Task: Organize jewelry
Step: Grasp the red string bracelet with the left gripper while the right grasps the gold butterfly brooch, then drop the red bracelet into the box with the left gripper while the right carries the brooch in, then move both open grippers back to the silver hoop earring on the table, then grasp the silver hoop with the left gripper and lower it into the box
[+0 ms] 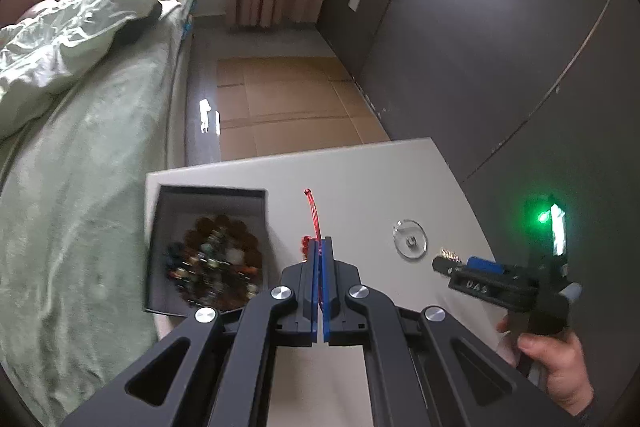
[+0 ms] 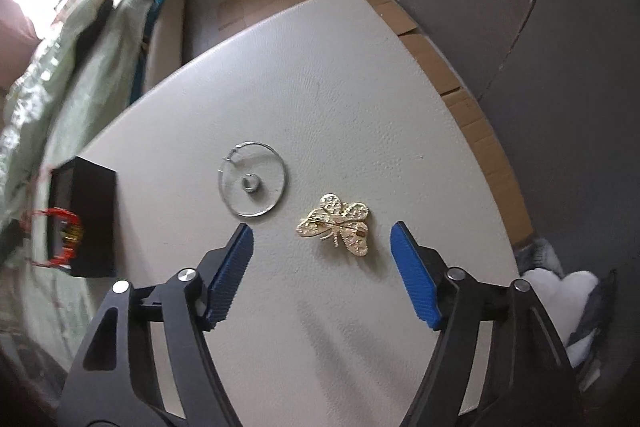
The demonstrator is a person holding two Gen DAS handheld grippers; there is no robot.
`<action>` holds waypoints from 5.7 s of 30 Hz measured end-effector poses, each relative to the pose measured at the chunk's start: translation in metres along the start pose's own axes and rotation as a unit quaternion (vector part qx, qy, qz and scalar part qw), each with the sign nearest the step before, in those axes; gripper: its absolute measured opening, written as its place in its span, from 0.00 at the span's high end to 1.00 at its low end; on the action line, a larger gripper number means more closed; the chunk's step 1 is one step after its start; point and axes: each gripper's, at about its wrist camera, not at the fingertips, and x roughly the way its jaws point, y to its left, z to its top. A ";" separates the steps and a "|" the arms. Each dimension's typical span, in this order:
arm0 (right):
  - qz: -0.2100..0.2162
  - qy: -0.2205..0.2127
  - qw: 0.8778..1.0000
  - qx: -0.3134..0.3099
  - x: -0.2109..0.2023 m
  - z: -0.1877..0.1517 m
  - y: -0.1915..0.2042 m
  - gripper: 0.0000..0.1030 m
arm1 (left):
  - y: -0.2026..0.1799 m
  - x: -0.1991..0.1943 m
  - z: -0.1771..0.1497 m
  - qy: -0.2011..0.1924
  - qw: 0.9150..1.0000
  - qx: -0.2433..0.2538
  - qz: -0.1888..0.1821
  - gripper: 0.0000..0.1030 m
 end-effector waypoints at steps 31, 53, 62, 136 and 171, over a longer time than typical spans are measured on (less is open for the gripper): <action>0.006 -0.037 0.998 -0.056 -0.042 0.001 0.058 0.62 | 0.111 -0.046 0.006 -0.034 0.995 -0.083 0.036 0.35; 0.153 -0.042 0.974 -0.163 -0.080 -0.014 0.223 0.62 | 0.169 -0.071 -0.021 -0.043 0.989 -0.125 0.070 0.14; 0.206 -0.047 0.963 -0.167 -0.082 -0.015 0.247 0.10 | 0.179 -0.073 -0.024 -0.040 0.987 -0.137 0.078 0.12; 0.085 -0.092 0.985 0.117 -0.049 -0.012 -0.097 0.10 | -0.137 0.198 -0.024 0.074 0.988 0.119 0.058 0.42; 0.115 -0.046 0.992 0.009 -0.005 0.005 -0.010 0.64 | -0.032 0.078 0.017 0.039 0.998 0.026 0.030 0.55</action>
